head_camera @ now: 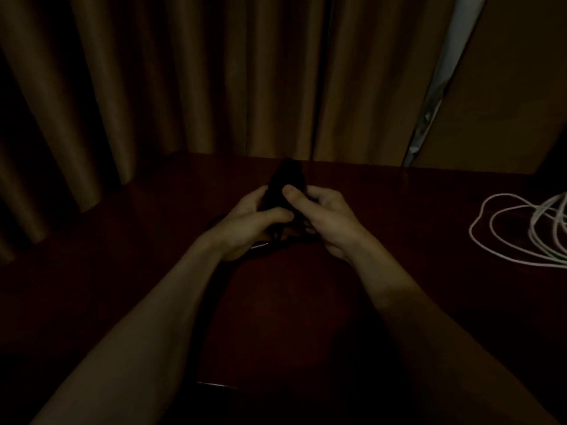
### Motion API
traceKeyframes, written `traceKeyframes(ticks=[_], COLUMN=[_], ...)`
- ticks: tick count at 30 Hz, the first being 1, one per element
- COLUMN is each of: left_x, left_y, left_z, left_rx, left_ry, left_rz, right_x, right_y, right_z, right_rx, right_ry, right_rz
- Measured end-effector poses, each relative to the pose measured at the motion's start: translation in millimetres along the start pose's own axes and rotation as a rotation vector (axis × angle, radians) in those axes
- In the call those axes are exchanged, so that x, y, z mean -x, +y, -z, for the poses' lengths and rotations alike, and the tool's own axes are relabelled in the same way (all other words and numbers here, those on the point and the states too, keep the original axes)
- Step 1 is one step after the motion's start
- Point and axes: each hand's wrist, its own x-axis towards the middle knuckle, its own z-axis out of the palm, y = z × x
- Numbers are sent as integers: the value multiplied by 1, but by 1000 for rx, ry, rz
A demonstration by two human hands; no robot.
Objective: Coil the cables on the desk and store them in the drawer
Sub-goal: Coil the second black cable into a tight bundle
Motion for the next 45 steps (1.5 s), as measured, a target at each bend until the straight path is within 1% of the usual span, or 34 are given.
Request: traceKeyframes(ticks=[2, 3, 5, 8, 12, 15, 18, 20, 21, 23, 25, 26, 27, 29, 33, 35, 37, 40, 42, 45], left_x=[2, 3, 3, 0, 3, 4, 1, 0, -1, 0, 1, 2, 3, 3, 2, 0, -1, 1, 2, 5], left_y=[1, 1, 1, -3, -4, -4, -7, -8, -8, -5, -2, -1, 1, 3, 1, -2, -4, -1, -1, -2], left_z=[-3, -6, -8, -4, -3, -4, -4, -5, -5, -3, 0, 1, 1, 1, 2, 1, 0, -2, -2, 0], left_rx=[10, -3, -77, -258, -570, -682, -764, -756, -707, -483, -202, -127, -95, -128, -284, -384, -519, -600, -601, -557], left_ry=[-5, 21, 121, 256, 319, 322, 353, 371, 353, 220, 63, 9, -23, -11, 185, 284, 381, 512, 513, 369], left_rz=[-66, -107, -182, -231, -309, -375, -416, -400, -358, -214, -53, -6, 0, -54, -151, -207, -300, -362, -339, -263], right_x=[-1, -2, -6, -10, -11, -11, -12, -11, -11, -9, -7, -6, -5, -4, -8, -9, -10, -8, -7, -6], right_y=[0, 0, 1, 1, -3, -4, 1, 3, 3, 3, 2, 1, 0, 0, 7, 11, 11, 12, 13, 12], right_z=[0, -1, -4, -5, 2, 4, 1, 0, 1, 6, 12, 14, 14, 12, 0, -3, -8, -18, -20, -18], right_rx=[-11, -17, -16, 22, 185, 184, 133, 45, -14, -77, -62, -49, -51, -76, -116, -60, 20, 119, 138, 186], right_ry=[28, 49, 89, 102, 80, 98, 127, 109, 89, 27, -42, -77, -102, -88, 52, 70, 43, 53, 36, 26], right_rz=[-6, -11, -35, -100, -144, -163, -167, -179, -188, -190, -176, -168, -165, -176, -225, -216, -182, -131, -111, -109])
